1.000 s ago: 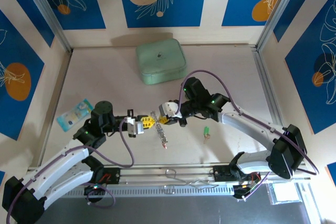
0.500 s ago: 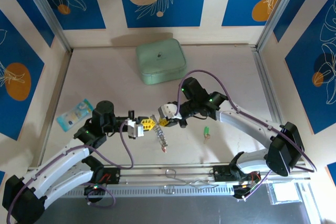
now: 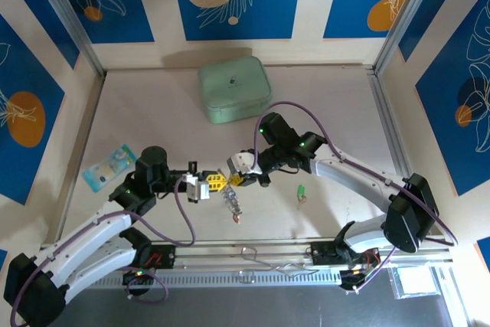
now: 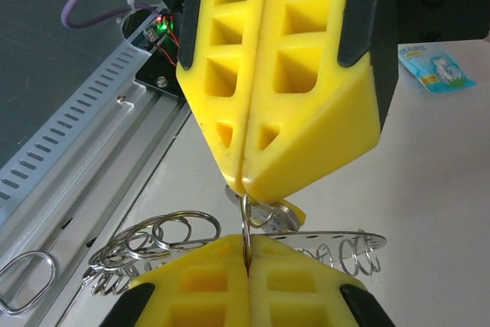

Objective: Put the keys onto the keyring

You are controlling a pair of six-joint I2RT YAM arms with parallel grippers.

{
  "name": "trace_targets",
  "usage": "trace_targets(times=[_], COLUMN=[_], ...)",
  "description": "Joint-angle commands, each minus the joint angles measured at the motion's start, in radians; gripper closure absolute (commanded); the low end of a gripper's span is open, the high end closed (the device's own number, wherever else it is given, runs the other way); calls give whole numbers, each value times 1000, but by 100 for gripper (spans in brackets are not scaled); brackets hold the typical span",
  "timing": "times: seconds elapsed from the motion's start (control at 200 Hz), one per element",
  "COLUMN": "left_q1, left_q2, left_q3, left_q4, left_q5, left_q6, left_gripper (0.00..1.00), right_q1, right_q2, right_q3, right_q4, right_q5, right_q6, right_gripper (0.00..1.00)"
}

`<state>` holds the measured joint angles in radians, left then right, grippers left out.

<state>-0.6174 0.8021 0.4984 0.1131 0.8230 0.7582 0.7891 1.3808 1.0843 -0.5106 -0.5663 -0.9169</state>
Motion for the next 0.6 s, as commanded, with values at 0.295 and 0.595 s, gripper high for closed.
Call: trace_targets(times=[0.295, 0.595], left_q1=[-4, 10], left_q2=[48, 62], left_q3=[25, 20], left_q4=[2, 12], left_q5=[163, 191], left_q6=[-77, -123], left_gripper=[100, 100], right_q1=[-36, -44], right_q2=[-3, -22], right_q3=[40, 25], right_q4=[-12, -14], right_q5=[-140, -138], right_q6=[-8, -19], right_gripper=[100, 100])
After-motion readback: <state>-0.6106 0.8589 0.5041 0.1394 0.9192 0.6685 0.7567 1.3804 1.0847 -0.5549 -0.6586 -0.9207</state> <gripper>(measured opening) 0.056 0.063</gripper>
